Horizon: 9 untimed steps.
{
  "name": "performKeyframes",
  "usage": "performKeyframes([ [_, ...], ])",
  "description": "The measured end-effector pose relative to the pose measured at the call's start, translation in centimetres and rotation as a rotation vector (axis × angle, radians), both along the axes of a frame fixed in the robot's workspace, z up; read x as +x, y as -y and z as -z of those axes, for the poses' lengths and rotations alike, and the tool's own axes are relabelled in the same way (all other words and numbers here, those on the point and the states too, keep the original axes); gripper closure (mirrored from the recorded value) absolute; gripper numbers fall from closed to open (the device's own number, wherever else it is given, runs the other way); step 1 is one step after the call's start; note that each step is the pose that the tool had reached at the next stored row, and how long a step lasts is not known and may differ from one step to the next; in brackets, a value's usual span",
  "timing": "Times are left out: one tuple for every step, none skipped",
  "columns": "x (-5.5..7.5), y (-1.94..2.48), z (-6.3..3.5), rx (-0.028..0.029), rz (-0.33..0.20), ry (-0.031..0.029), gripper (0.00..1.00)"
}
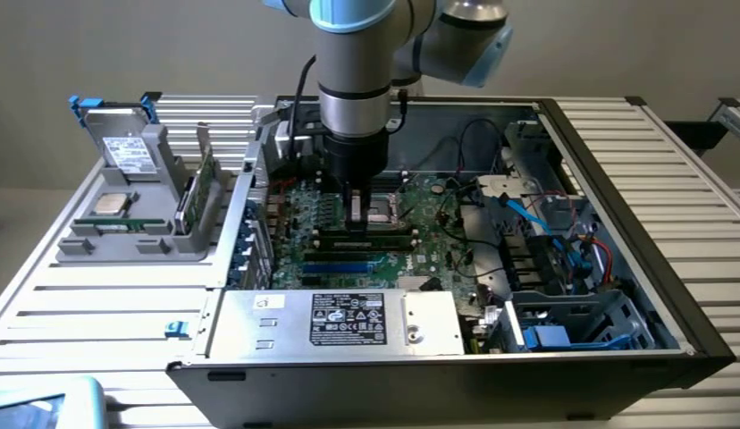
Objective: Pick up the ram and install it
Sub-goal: 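Press down the ram until it locks into place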
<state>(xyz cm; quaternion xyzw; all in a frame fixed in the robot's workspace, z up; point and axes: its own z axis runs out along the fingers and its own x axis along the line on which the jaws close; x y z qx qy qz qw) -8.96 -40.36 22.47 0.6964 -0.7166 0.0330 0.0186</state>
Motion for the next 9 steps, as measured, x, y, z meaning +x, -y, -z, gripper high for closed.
performKeyframes([
  [0.0, -0.03, -0.23, 0.0019, 0.000, 0.0018, 0.89],
  [0.0, 0.00, -0.62, 0.0008, 0.000, 0.0010, 0.89],
  [0.0, 0.03, -0.98, -0.0002, 0.000, 0.0000, 0.89],
  [0.0, 0.02, -1.19, -0.0001, 0.000, 0.0000, 0.89],
  [0.0, 0.02, -1.25, -0.0001, 0.000, 0.0000, 0.89],
  [-0.1, 0.04, -1.25, 0.0000, 0.000, 0.0001, 0.89],
  [-0.1, 0.06, -1.26, -0.0001, 0.000, 0.0000, 0.89],
  [-0.2, 0.06, -1.26, -0.0002, 0.000, 0.0000, 0.89],
  [-0.3, 0.07, -1.26, -0.0002, 0.000, 0.0000, 0.89],
])
